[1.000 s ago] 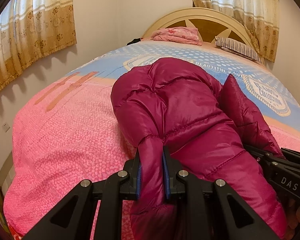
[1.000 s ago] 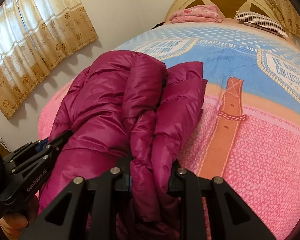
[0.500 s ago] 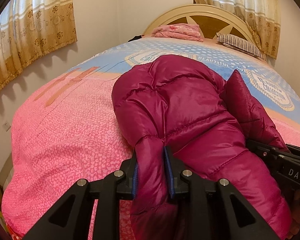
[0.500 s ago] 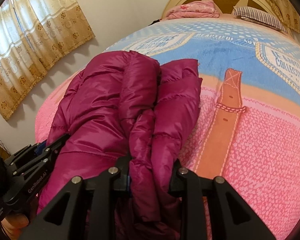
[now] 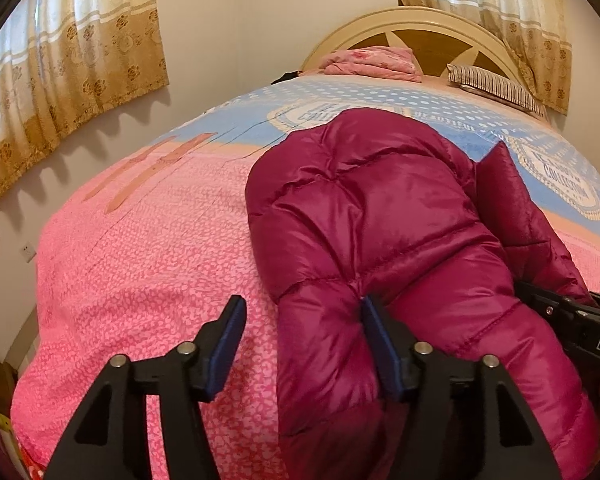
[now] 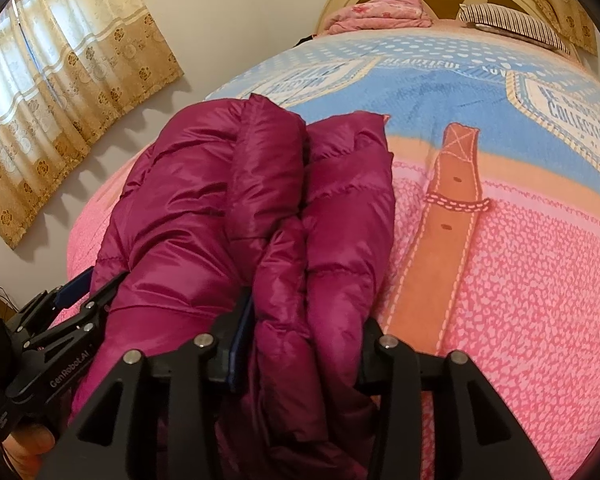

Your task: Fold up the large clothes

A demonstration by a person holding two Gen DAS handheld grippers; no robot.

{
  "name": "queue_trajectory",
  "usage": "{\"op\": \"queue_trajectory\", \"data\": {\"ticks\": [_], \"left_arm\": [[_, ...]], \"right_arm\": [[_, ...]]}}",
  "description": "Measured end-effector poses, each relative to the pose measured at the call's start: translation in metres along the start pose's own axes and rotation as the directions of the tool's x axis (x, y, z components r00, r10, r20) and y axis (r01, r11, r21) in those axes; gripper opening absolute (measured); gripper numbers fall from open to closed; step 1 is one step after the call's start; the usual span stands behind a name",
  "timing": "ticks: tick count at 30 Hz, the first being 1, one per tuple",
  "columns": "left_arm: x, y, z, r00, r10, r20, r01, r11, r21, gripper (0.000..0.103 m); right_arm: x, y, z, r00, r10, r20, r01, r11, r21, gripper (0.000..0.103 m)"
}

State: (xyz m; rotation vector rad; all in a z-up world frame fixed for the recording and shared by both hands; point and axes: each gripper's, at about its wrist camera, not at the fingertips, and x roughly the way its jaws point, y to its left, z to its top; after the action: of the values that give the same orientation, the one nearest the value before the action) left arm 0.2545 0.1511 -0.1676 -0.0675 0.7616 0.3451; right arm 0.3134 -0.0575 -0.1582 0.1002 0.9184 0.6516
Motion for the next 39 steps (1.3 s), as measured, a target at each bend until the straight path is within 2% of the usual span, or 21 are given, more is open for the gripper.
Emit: {"op": "queue_trajectory", "data": {"ticks": [6, 11, 15, 19, 21, 23, 25, 33, 39], "left_arm": [[0.001, 0.002, -0.003, 1.000, 0.006, 0.012, -0.006, 1.000, -0.014, 0.068], [0.002, 0.004, -0.006, 1.000, 0.009, 0.014, -0.009, 1.000, -0.021, 0.071], [0.004, 0.007, -0.006, 1.000, 0.017, 0.012, -0.017, 0.999, -0.032, 0.078], [-0.002, 0.012, -0.002, 1.000, 0.020, -0.006, -0.020, 0.999, -0.028, 0.078], [-0.017, 0.015, 0.003, 1.000, 0.026, 0.001, -0.026, 0.999, -0.031, 0.078], [-0.038, 0.021, 0.006, 0.999, 0.015, 0.037, -0.013, 0.999, -0.040, 0.078], [-0.062, 0.025, 0.009, 0.997, 0.010, 0.078, -0.007, 0.999, -0.047, 0.078], [-0.151, 0.040, 0.012, 0.978, -0.004, 0.208, 0.016, 0.998, -0.054, 0.078], [-0.183, 0.039, 0.016, 0.965, -0.016, 0.262, 0.032, 0.998, -0.056, 0.079]], "right_arm": [[0.001, -0.003, -0.002, 1.000, -0.001, -0.001, 0.001, 1.000, 0.004, 0.047], [0.002, -0.004, -0.001, 1.000, -0.008, -0.008, 0.008, 1.000, 0.010, 0.055], [0.003, -0.006, -0.001, 1.000, -0.022, -0.010, 0.022, 1.000, 0.009, 0.059], [-0.005, -0.002, 0.002, 0.999, -0.051, 0.004, 0.051, 0.999, -0.012, 0.061], [-0.018, 0.005, 0.005, 0.996, -0.078, 0.032, 0.079, 0.996, -0.031, 0.064], [-0.035, 0.008, 0.007, 0.995, -0.082, 0.064, 0.084, 0.996, -0.028, 0.075], [-0.064, 0.016, 0.008, 0.988, -0.091, 0.126, 0.096, 0.995, -0.029, 0.079], [-0.131, 0.049, -0.009, 0.969, -0.094, 0.227, 0.111, 0.992, -0.063, 0.086], [-0.154, 0.065, -0.014, 0.957, -0.085, 0.279, 0.113, 0.990, -0.086, 0.087]]}}
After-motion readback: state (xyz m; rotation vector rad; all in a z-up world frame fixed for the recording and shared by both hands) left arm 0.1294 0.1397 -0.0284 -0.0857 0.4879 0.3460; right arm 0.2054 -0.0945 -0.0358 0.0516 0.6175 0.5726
